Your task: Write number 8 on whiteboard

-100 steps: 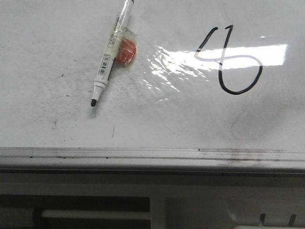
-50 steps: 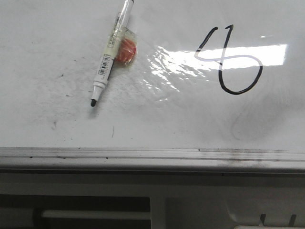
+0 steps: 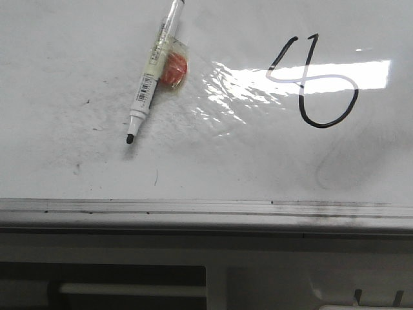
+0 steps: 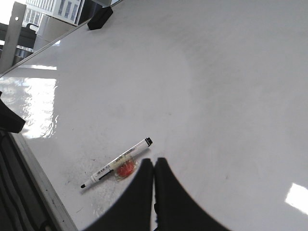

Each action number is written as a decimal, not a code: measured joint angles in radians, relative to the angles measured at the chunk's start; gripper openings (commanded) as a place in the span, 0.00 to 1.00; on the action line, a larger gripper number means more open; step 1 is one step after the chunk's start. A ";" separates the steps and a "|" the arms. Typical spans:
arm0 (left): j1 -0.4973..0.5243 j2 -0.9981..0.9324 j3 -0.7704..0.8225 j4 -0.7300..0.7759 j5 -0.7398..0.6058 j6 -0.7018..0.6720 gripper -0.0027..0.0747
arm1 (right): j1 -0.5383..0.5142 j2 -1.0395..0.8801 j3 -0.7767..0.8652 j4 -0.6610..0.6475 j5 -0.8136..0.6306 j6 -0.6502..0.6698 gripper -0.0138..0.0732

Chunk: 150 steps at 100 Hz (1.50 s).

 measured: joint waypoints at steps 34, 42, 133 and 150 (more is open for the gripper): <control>0.261 -0.232 0.146 0.463 0.123 -0.394 0.01 | 0.000 0.000 0.000 0.002 0.000 0.000 0.11; 0.284 -0.243 0.148 0.501 0.129 -0.407 0.01 | 0.000 0.000 0.000 0.002 0.000 0.000 0.11; 0.295 -0.243 0.148 0.570 0.133 -0.416 0.01 | 0.000 0.000 0.002 0.002 -0.002 0.000 0.11; 0.295 -0.243 0.148 0.570 0.133 -0.416 0.01 | -0.006 0.000 0.064 -0.141 -0.107 0.033 0.11</control>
